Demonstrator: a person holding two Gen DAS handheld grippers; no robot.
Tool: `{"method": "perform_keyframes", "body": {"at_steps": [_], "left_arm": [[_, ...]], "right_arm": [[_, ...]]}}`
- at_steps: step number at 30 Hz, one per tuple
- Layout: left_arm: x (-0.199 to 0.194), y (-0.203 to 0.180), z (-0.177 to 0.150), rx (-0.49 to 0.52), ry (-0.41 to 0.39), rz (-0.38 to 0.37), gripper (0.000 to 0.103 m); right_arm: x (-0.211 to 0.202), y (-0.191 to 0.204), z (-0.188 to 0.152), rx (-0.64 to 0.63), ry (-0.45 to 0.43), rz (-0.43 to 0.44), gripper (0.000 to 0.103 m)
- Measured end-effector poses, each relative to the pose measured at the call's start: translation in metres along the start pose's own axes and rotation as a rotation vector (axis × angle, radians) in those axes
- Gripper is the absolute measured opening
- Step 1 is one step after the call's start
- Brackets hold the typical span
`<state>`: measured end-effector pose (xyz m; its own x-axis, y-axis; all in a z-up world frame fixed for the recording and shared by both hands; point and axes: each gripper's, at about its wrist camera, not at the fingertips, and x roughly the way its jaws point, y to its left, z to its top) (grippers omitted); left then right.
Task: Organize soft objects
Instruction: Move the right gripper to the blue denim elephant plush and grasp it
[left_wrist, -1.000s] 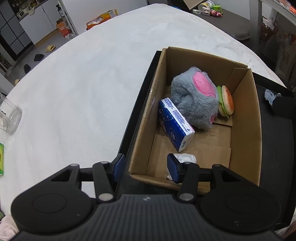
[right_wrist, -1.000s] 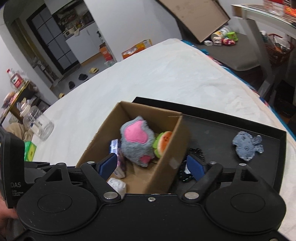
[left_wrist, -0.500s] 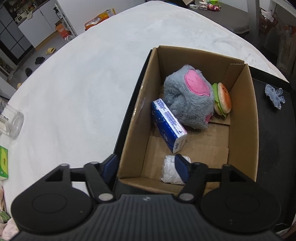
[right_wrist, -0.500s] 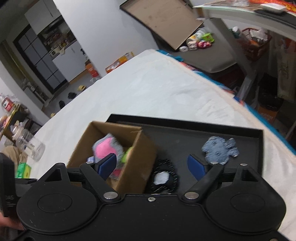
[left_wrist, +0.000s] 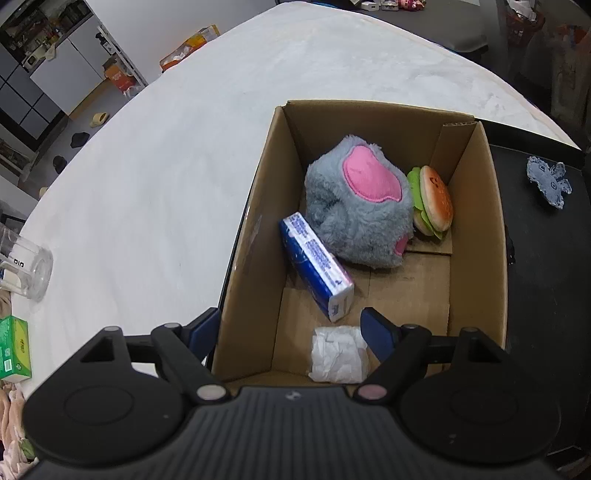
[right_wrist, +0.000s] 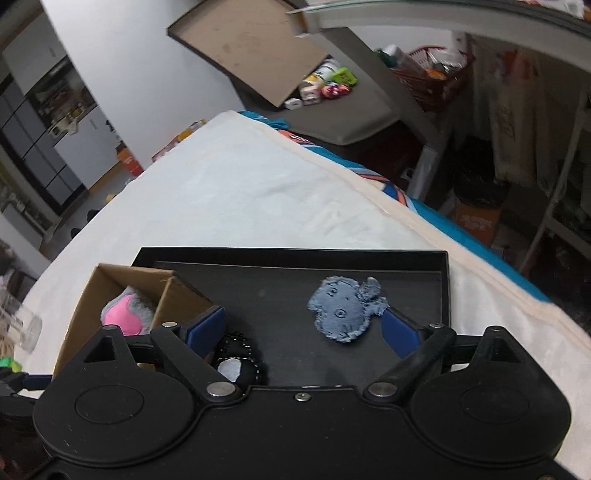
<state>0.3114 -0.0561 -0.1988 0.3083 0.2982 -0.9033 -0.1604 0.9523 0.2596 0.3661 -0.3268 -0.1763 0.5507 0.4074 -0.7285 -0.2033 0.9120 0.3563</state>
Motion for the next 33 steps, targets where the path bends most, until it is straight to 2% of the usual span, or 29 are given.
{"method": "perform_keyframes", "body": {"at_steps": [3, 9, 16, 30, 32, 33], "left_arm": [[0.003, -0.002, 0.002, 0.007, 0.003, 0.007, 0.081], [0.01, -0.004, 0.001, 0.014, 0.017, 0.014, 0.081], [0.014, -0.005, 0.006, 0.019, 0.026, 0.015, 0.081], [0.02, -0.003, 0.01, 0.025, 0.047, 0.003, 0.081], [0.021, -0.003, 0.012, 0.028, 0.048, 0.002, 0.081], [0.021, -0.004, 0.012, 0.028, 0.048, 0.002, 0.081]], "right_arm": [[0.004, -0.005, 0.001, 0.009, 0.001, -0.011, 0.091], [0.015, -0.005, -0.001, -0.055, -0.003, -0.08, 0.089], [0.04, -0.008, 0.0, -0.062, 0.05, -0.093, 0.071], [0.076, 0.002, -0.007, -0.15, 0.073, -0.166, 0.07], [0.078, 0.002, -0.007, -0.149, 0.078, -0.161, 0.065], [0.079, 0.002, -0.008, -0.147, 0.085, -0.157, 0.058]]}}
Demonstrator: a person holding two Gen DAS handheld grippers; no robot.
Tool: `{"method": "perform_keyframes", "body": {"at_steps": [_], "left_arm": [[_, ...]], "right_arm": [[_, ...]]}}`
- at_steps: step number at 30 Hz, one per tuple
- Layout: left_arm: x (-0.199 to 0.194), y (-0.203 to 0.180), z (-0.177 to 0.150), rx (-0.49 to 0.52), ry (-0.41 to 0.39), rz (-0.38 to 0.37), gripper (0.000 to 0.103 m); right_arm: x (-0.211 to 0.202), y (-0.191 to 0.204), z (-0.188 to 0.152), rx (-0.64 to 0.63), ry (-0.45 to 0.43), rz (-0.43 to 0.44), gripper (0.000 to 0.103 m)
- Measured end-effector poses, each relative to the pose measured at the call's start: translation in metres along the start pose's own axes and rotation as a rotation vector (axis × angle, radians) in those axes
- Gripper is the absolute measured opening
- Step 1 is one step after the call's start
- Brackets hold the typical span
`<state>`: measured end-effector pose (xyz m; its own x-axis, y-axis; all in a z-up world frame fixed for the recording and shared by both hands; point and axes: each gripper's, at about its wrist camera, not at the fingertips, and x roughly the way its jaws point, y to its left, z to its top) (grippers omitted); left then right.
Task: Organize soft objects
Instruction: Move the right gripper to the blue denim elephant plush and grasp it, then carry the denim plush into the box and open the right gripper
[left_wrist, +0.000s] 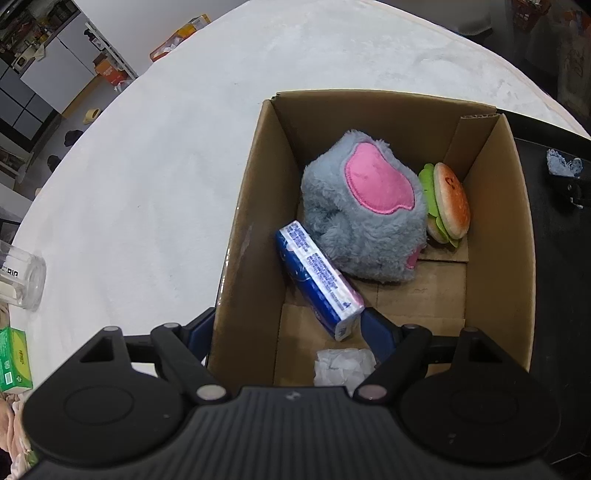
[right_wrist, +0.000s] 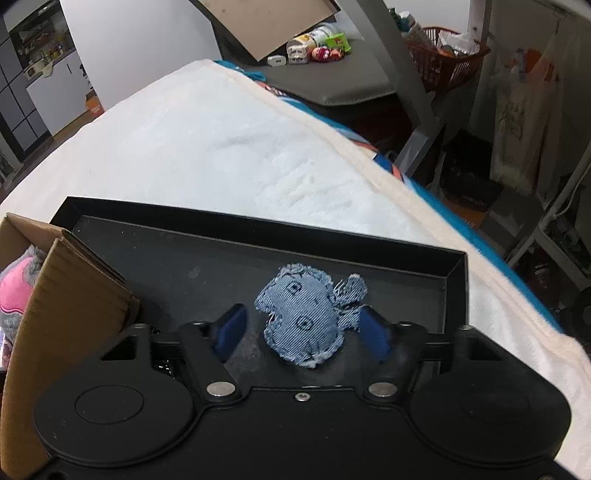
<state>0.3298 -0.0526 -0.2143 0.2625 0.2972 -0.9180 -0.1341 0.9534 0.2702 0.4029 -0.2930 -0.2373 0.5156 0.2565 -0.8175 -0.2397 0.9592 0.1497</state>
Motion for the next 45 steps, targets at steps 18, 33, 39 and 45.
{"method": "perform_keyframes", "body": {"at_steps": [18, 33, 39, 45], "left_arm": [[-0.015, 0.01, -0.007, -0.019, -0.029, -0.019, 0.081], [-0.038, 0.029, -0.021, -0.061, -0.124, -0.007, 0.08], [-0.043, 0.04, -0.028, -0.098, -0.147, -0.018, 0.078], [-0.049, 0.043, -0.035, -0.109, -0.172, -0.036, 0.071]], "right_arm": [[-0.015, -0.011, -0.009, 0.044, 0.034, 0.029, 0.026], [-0.066, 0.005, -0.006, 0.056, -0.019, 0.075, 0.026], [-0.09, 0.023, -0.006, 0.034, -0.038, 0.121, 0.026], [-0.109, 0.045, -0.003, 0.002, -0.059, 0.152, 0.026]]}}
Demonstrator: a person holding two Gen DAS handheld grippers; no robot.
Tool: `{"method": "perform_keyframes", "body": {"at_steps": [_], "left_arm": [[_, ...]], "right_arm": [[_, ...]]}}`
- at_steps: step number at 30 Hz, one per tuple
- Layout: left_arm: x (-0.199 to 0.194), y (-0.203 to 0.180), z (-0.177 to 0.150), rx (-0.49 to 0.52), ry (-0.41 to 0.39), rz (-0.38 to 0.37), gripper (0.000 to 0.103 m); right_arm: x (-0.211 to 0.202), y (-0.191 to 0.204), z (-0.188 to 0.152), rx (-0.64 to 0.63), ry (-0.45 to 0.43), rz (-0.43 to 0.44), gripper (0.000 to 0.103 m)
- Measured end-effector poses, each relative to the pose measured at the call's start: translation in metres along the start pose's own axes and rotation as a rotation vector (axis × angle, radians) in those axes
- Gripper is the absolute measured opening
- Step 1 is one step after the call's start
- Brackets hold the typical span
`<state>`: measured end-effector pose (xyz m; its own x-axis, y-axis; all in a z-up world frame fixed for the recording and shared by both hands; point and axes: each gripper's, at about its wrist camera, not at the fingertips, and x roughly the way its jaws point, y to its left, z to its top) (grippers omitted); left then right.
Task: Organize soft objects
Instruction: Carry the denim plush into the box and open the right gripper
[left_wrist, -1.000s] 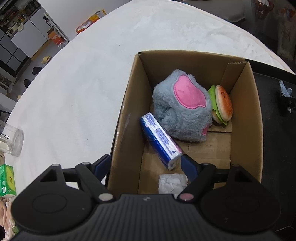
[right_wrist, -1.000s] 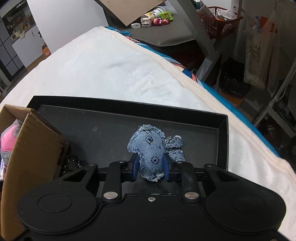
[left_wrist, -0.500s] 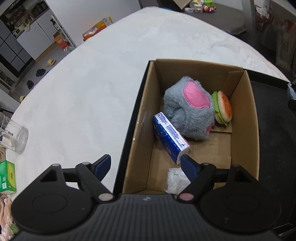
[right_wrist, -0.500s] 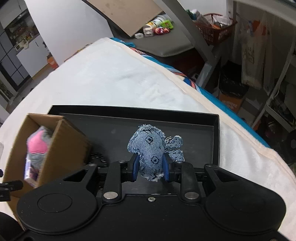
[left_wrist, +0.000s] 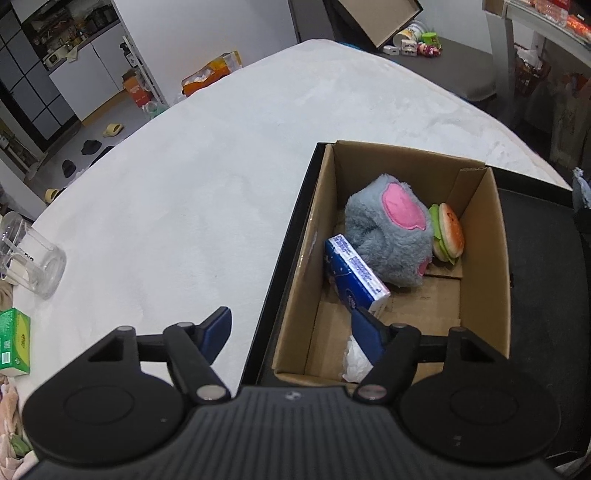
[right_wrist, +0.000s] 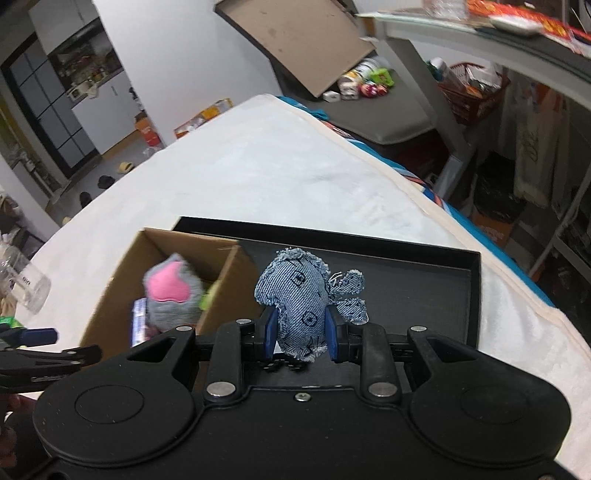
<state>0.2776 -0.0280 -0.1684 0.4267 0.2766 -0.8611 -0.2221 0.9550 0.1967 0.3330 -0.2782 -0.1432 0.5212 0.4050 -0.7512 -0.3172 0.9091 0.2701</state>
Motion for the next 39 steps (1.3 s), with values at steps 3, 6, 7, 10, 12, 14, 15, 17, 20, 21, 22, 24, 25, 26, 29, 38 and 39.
{"method": "perform_keyframes", "body": {"at_steps": [3, 6, 7, 10, 12, 14, 15, 17, 20, 21, 22, 24, 25, 26, 29, 38, 39], "left_arm": [[-0.002, 0.002, -0.002, -0.004, -0.006, -0.016, 0.069], [-0.001, 0.006, -0.004, -0.011, -0.007, -0.029, 0.062], [-0.001, 0.007, -0.005, -0.015, -0.005, -0.032, 0.059], [0.002, 0.011, -0.008, -0.022, 0.001, -0.046, 0.049], [0.005, 0.014, -0.01, -0.028, 0.006, -0.055, 0.044], [0.007, 0.016, -0.012, -0.033, 0.008, -0.069, 0.042], [0.007, 0.017, -0.013, -0.036, 0.008, -0.074, 0.04], [0.009, 0.019, -0.014, -0.043, 0.01, -0.084, 0.035], [0.012, 0.022, -0.015, -0.064, 0.012, -0.109, 0.03], [0.013, 0.024, -0.015, -0.071, 0.009, -0.116, 0.03], [0.013, 0.024, -0.016, -0.076, 0.005, -0.119, 0.03], [0.014, 0.025, -0.017, -0.08, 0.001, -0.117, 0.03], [0.015, 0.026, -0.017, -0.083, 0.0, -0.117, 0.03], [0.016, 0.026, -0.017, -0.084, -0.001, -0.117, 0.03], [0.018, 0.029, -0.018, -0.089, -0.004, -0.111, 0.03], [0.024, 0.033, -0.021, -0.091, 0.009, -0.142, 0.03], [0.025, 0.033, -0.021, -0.092, 0.012, -0.144, 0.03]], "right_arm": [[-0.005, 0.012, 0.001, -0.015, -0.006, 0.001, 0.026], [-0.011, 0.021, 0.001, -0.027, -0.02, -0.003, 0.026], [-0.012, 0.024, 0.001, -0.034, -0.025, -0.002, 0.026], [-0.015, 0.034, 0.002, -0.048, -0.029, -0.005, 0.026], [-0.016, 0.04, 0.002, -0.053, -0.032, -0.003, 0.026], [-0.018, 0.046, 0.002, -0.054, -0.034, 0.003, 0.026], [-0.018, 0.049, 0.003, -0.055, -0.034, 0.007, 0.026], [-0.018, 0.055, 0.004, -0.062, -0.035, 0.011, 0.026], [-0.017, 0.065, 0.006, -0.076, -0.034, 0.019, 0.026], [-0.017, 0.068, 0.007, -0.081, -0.034, 0.021, 0.026], [-0.017, 0.072, 0.008, -0.087, -0.036, 0.022, 0.026], [-0.017, 0.078, 0.009, -0.098, -0.039, 0.028, 0.026], [-0.016, 0.08, 0.009, -0.101, -0.039, 0.032, 0.026], [-0.016, 0.083, 0.009, -0.104, -0.038, 0.036, 0.026], [-0.013, 0.091, 0.008, -0.109, -0.031, 0.042, 0.026], [-0.002, 0.112, 0.003, -0.135, -0.004, 0.064, 0.026], [-0.001, 0.113, 0.003, -0.136, -0.001, 0.066, 0.026]]}}
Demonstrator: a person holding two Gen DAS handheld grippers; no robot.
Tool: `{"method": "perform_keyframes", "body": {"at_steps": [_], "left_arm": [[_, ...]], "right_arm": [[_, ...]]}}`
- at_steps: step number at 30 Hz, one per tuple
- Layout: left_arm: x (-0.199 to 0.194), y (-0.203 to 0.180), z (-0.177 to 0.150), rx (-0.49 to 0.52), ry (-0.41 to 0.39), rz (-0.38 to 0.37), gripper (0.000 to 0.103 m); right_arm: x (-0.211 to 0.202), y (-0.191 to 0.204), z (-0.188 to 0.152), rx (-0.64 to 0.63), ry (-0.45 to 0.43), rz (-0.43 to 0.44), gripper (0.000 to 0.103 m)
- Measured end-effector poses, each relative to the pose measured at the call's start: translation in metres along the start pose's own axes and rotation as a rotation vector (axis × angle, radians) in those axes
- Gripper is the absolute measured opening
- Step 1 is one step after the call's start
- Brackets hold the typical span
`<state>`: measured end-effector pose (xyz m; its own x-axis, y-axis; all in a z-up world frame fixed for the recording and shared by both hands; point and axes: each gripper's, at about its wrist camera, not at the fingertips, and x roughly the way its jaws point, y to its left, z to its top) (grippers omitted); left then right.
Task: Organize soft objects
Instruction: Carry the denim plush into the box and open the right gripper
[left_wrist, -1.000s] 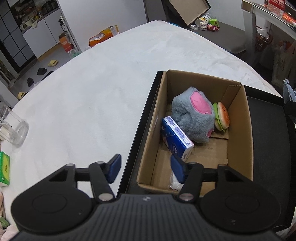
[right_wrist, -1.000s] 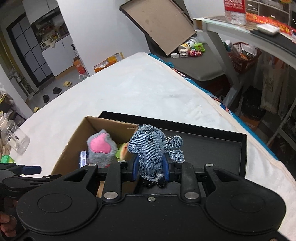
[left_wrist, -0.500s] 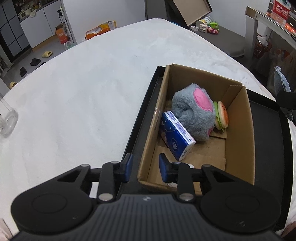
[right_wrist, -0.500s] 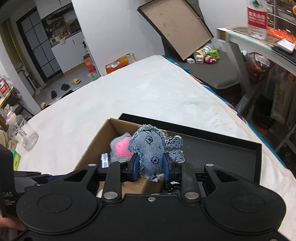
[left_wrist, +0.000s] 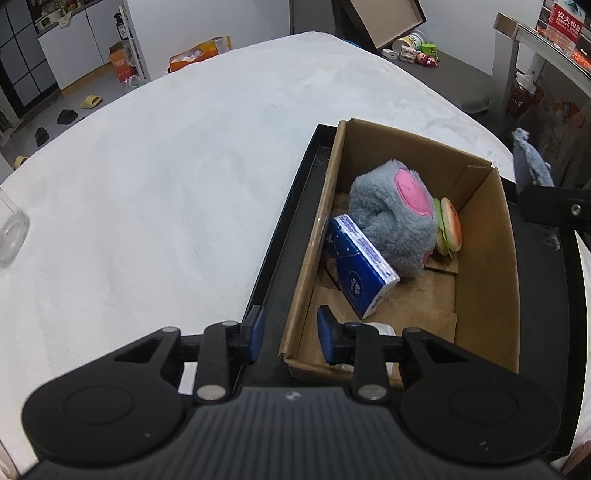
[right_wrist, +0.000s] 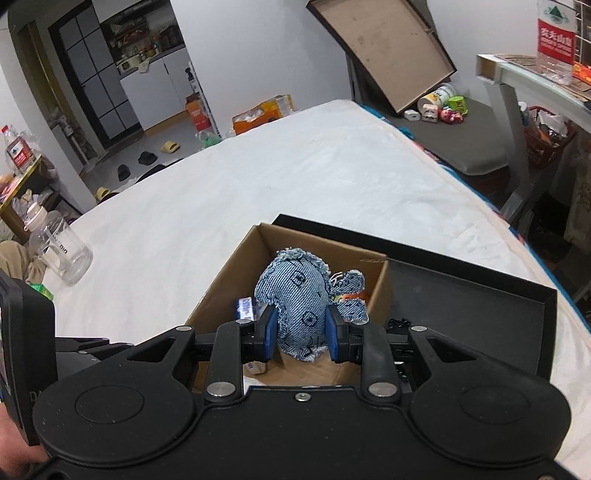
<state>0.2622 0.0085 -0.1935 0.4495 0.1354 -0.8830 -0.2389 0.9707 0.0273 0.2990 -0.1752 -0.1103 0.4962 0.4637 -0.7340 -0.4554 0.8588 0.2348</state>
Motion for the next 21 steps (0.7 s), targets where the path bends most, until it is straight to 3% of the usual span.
{"method": "perform_keyframes", "body": {"at_steps": [7, 14, 18, 21], "left_arm": [[0.008, 0.005, -0.002, -0.01, 0.027, -0.023, 0.013], [0.01, 0.001, -0.003, -0.002, 0.014, -0.012, 0.011], [0.009, 0.002, -0.004, -0.007, 0.013, -0.016, 0.011], [0.009, 0.002, -0.004, -0.006, 0.013, -0.014, 0.011]], "right_arm": [[0.012, 0.014, -0.002, -0.016, 0.03, 0.012, 0.027], [0.029, 0.026, -0.008, -0.041, 0.082, 0.001, 0.033], [0.031, 0.025, -0.011, -0.035, 0.087, -0.02, 0.05], [0.03, 0.02, -0.011, -0.025, 0.09, -0.019, 0.052]]}}
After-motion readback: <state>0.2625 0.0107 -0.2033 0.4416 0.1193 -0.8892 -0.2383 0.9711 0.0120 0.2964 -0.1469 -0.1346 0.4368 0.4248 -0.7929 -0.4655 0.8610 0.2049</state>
